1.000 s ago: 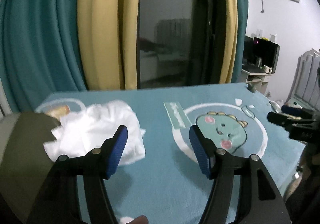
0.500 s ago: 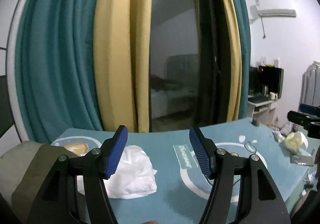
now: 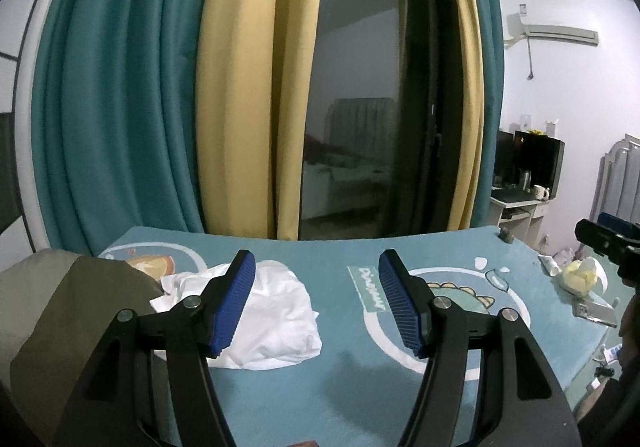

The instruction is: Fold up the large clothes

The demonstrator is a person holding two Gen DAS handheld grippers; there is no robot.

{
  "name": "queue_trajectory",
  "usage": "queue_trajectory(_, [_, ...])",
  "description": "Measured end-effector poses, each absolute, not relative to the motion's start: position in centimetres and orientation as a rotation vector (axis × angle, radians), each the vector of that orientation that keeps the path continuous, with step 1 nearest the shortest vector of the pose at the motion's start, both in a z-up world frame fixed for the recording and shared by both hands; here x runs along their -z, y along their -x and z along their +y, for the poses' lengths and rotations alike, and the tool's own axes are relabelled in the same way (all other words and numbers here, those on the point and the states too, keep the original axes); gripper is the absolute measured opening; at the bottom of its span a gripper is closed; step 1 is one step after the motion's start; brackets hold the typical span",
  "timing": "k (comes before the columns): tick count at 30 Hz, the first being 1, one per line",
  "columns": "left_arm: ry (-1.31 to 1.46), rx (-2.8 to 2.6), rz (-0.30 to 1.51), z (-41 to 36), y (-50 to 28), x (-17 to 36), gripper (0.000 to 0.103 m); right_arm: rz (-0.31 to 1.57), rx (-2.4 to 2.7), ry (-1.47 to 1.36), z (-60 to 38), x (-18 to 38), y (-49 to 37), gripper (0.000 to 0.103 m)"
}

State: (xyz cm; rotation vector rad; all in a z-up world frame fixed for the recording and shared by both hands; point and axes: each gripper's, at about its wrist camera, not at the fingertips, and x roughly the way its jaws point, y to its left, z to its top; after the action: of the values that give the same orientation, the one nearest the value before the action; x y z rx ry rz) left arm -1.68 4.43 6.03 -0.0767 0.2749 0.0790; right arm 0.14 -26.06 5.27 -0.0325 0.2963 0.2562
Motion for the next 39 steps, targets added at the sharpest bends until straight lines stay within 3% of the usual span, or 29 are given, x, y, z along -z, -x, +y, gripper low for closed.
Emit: queue_trajectory(39, [0.082,-0.052,0.316,5.1,0.1,-4.7,0.068,0.344,-0.283,0.045,-24.9,-4.6,-1.9,0.100])
